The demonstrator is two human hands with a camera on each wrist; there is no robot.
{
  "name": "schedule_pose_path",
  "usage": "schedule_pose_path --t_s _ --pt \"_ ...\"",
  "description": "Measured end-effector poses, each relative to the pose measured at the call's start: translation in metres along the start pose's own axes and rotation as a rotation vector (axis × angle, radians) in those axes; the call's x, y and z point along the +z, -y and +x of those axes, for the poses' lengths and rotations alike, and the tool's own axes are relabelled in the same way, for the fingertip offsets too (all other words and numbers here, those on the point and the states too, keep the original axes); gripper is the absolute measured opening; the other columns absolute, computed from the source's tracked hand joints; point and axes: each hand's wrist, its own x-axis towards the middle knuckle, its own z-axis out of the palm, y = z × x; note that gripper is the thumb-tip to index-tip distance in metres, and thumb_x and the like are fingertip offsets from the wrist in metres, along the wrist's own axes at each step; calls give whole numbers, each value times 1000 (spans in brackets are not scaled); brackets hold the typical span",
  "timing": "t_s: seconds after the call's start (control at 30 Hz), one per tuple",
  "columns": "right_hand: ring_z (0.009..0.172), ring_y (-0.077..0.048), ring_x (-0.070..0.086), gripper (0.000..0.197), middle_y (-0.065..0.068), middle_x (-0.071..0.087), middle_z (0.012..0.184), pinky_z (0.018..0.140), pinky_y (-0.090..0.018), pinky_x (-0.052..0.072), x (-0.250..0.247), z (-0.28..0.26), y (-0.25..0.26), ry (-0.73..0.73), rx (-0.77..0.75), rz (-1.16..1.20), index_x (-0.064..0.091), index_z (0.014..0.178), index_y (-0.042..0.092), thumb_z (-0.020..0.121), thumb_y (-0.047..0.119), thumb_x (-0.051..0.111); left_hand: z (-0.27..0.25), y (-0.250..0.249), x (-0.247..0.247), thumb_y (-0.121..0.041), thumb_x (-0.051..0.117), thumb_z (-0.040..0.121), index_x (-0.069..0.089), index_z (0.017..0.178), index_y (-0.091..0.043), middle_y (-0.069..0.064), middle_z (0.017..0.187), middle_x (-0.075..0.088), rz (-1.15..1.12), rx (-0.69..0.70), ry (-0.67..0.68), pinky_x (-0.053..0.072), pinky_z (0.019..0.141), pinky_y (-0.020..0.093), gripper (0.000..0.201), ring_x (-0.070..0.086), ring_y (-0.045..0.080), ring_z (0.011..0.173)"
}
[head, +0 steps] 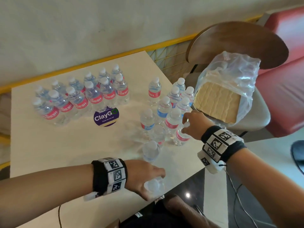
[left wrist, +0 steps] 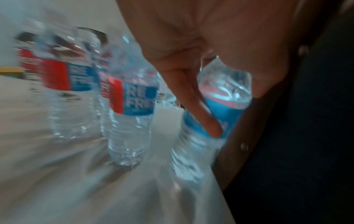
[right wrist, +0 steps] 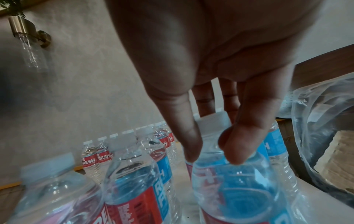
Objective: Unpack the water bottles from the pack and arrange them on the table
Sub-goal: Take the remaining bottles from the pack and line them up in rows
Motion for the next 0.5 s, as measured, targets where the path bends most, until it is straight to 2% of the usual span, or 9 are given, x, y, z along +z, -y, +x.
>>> schedule_pose_path --t_s 0.1,0.17,0.2,0.27,0.33,0.4,0.43,0.5 --pt "91 -13 47 28 1 53 106 76 -22 38 -2 -2 1 35 -21 -48 61 107 18 81 27 67 -26 10 0 -38 74 75 42 116 -23 2 94 63 -103 -73 4 38 54 20 54 54 15 72" --pt "94 -14 52 27 2 57 107 76 -21 40 -2 -4 2 62 -33 -66 62 104 19 79 29 69 -41 21 2 -40 73 73 44 110 -27 -9 79 59 -193 -127 -30 35 51 13 49 51 7 63" --pt "94 -14 54 27 2 59 107 75 -21 42 -2 -5 4 79 -36 -66 63 102 20 78 30 70 -48 28 1 -43 73 72 44 107 -31 -8 77 61 -254 -153 -59 38 52 13 47 54 8 62" --pt "91 -14 54 26 3 58 103 72 -21 42 -6 -10 8 118 -46 -64 63 99 21 76 30 71 -58 46 -2 -45 71 71 43 105 -43 -2 81 69 -385 -216 -150 47 56 16 44 65 14 61" --pt "83 -11 53 24 6 56 94 68 -19 42 -13 -18 14 161 -74 -61 63 97 21 76 29 71 -65 64 -8 -42 70 73 45 108 -48 0 87 72 -479 -271 -284 51 57 14 43 68 14 57" --pt "69 -4 49 18 10 51 82 59 -15 39 -26 -29 23 196 -127 -66 64 91 22 75 27 71 -69 81 -16 -38 71 74 51 106 -47 -2 93 72 -537 -329 -441 54 60 15 39 70 16 59" --pt "63 -1 46 15 12 50 78 55 -14 36 -35 -35 29 212 -157 -78 64 88 23 75 27 71 -70 89 -20 -37 72 74 54 104 -45 -4 96 71 -572 -352 -520 57 62 20 36 72 20 64" --pt "57 0 46 14 7 56 84 52 -12 37 -55 -48 42 247 -210 -114 66 88 25 75 28 71 -71 104 -28 -34 73 76 57 106 -37 -5 98 68 -618 -405 -636 60 67 33 35 72 25 68"
